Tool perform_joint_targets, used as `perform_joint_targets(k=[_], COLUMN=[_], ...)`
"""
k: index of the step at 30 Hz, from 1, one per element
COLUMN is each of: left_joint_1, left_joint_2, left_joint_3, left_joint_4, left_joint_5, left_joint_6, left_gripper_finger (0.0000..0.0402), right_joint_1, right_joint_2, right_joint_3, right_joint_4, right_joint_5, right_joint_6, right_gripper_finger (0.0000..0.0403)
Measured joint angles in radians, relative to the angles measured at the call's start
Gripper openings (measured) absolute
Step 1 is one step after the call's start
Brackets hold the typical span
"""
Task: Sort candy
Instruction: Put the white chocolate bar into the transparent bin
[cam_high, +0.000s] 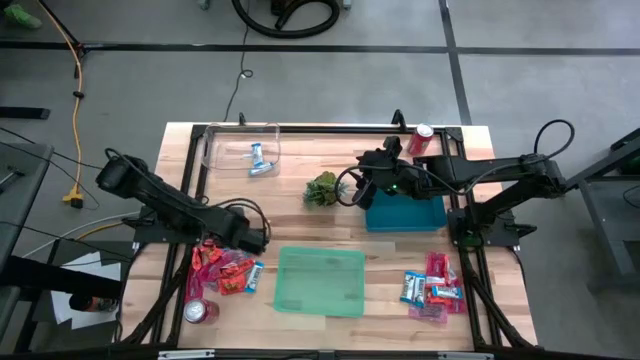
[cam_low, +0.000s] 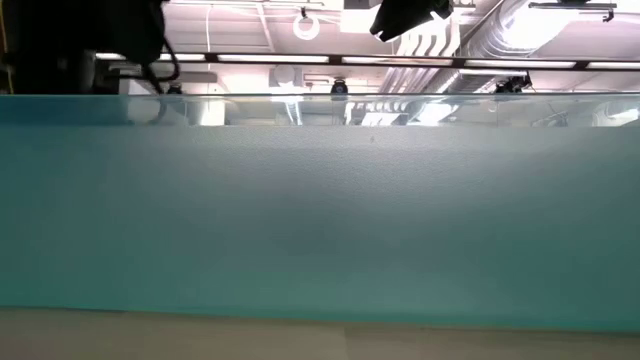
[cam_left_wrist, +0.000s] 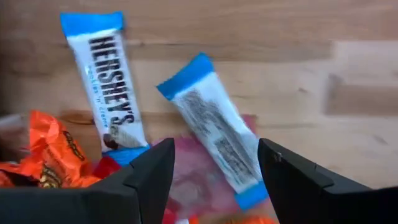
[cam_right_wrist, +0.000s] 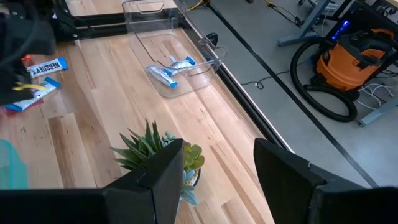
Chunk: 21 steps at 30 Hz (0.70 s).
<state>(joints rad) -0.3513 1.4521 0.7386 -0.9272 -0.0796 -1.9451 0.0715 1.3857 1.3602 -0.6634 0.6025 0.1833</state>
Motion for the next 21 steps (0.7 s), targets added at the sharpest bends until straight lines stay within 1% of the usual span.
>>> perform_joint_targets(k=[4, 9, 12, 15, 18, 21], left_joint_1=[0.000, 0.000, 0.000, 0.000, 0.000, 0.006], left_joint_2=[-0.048, -0.074, -0.079, -0.079, -0.086, -0.100], left_joint_3=[-0.071, -0.142, -0.167, -0.168, -0.171, -0.174], left_joint_4=[0.015, 0.132, 0.171, 0.172, 0.180, 0.182], left_joint_5=[0.000, -0.031, -0.051, -0.072, -0.098, -0.121], left_joint_6=[-0.106, -0.166, -0.203, -0.218, -0.203, -0.159], left_gripper_finger=[0.0215, 0.0215, 0.0215, 0.0213, 0.0196, 0.0152], right_joint_1=[0.000, 0.000, 0.000, 0.000, 0.000, 0.000], right_joint_2=[0.000, 0.001, 0.002, 0.002, 0.002, 0.002], right_joint_3=[0.000, 0.000, 0.000, 0.000, 0.000, 0.000], right_joint_4=[-0.006, -0.006, -0.006, -0.006, -0.006, -0.006], right_joint_5=[0.000, 0.000, 0.000, 0.000, 0.000, 0.000], right_joint_6=[0.000, 0.000, 0.000, 0.001, 0.002, 0.003], right_gripper_finger=[0.0190, 0.0190, 0.0190, 0.0190, 0.0190, 0.0190])
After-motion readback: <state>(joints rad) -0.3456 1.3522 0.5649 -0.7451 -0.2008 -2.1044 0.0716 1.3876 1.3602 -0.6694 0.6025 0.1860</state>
